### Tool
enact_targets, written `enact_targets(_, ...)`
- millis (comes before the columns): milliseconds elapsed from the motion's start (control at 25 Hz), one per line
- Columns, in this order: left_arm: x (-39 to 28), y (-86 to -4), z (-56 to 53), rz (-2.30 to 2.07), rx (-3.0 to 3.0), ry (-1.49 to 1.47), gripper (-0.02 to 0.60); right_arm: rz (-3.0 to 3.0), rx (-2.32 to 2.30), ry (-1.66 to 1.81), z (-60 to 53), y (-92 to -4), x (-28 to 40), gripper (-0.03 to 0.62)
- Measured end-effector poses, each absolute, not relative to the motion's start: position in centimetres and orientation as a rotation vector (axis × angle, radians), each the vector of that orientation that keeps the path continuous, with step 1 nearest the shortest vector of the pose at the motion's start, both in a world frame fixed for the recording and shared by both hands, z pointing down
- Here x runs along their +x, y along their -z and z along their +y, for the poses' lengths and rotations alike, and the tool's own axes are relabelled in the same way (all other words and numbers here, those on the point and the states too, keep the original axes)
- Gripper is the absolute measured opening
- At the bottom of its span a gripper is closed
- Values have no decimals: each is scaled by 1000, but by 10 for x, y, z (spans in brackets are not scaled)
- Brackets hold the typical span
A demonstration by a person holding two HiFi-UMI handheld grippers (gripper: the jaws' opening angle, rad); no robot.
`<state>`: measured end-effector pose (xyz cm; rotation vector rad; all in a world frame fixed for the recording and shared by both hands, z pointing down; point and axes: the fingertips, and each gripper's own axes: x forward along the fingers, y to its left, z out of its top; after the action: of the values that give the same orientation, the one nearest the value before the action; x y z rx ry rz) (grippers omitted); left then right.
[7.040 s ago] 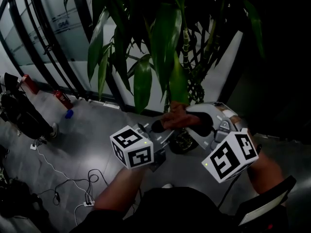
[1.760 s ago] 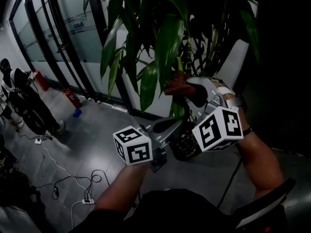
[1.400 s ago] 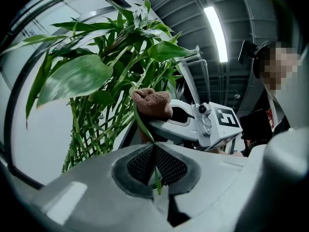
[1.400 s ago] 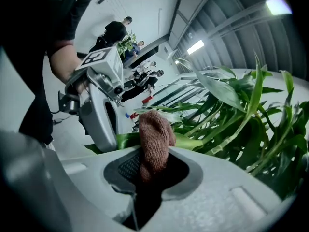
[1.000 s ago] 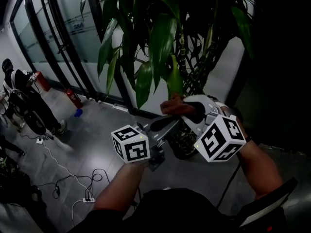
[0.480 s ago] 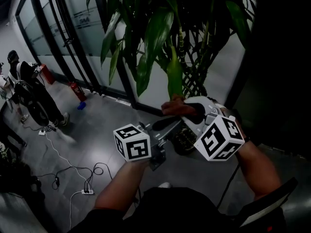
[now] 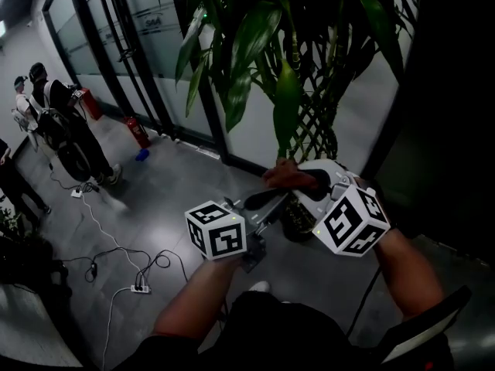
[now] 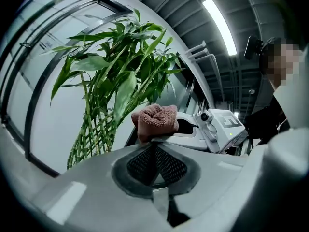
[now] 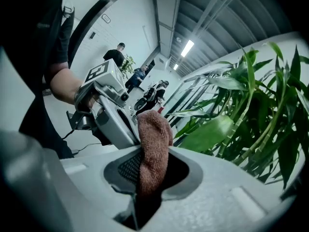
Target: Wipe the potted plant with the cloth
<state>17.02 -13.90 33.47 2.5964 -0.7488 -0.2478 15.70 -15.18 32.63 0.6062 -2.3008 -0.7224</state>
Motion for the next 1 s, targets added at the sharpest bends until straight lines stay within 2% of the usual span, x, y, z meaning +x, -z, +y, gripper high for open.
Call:
enact_targets(320,166,-364,-106,-771,2580,166,15,-2389,624,637,-121,-354,149,64)
enact_targets(560,143,-383,-62,-792,2594,55,15,-2611,774,345,-77,-370,131,64)
enact_targets(1000,13,-392,30,-1005,2647,-45,15,-2740,1159,-206,20,-415,115,64)
